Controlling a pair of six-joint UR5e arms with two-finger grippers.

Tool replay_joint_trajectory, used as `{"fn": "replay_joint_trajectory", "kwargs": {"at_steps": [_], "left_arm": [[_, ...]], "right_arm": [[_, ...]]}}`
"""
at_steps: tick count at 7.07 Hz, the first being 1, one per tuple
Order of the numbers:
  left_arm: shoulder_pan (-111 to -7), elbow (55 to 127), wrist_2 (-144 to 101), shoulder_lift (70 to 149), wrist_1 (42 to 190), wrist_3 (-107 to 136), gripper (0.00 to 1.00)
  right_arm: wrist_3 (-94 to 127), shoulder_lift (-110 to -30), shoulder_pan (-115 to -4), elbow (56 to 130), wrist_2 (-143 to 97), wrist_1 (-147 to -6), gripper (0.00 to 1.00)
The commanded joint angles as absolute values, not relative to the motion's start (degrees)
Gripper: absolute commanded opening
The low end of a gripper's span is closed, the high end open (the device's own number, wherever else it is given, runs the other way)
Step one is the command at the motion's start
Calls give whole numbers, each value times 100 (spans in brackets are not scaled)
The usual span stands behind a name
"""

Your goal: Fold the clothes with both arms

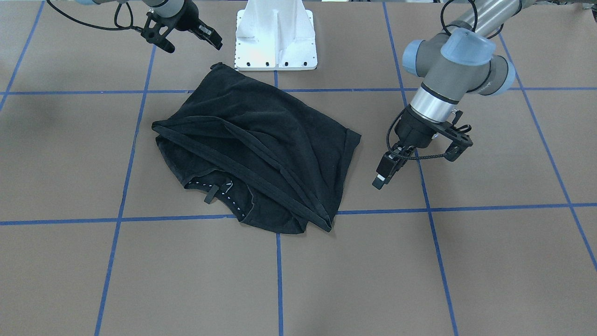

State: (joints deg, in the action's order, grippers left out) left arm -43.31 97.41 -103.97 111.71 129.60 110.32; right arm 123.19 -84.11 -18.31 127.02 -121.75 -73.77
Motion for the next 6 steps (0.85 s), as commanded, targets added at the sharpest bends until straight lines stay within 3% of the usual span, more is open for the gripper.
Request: {"fn": "replay_joint_trajectory", "kwargs": {"at_steps": [1, 6], "left_arm": [[-3992, 9914, -10328, 10821, 12788, 11100, 54], [-3042, 10222, -9844, 10494, 12587, 11689, 56]], "right_arm": [[12218, -8036, -2685, 12413, -12278, -7374, 100], [11329, -7172, -3709, 11540, -12165, -7392, 100]]}}
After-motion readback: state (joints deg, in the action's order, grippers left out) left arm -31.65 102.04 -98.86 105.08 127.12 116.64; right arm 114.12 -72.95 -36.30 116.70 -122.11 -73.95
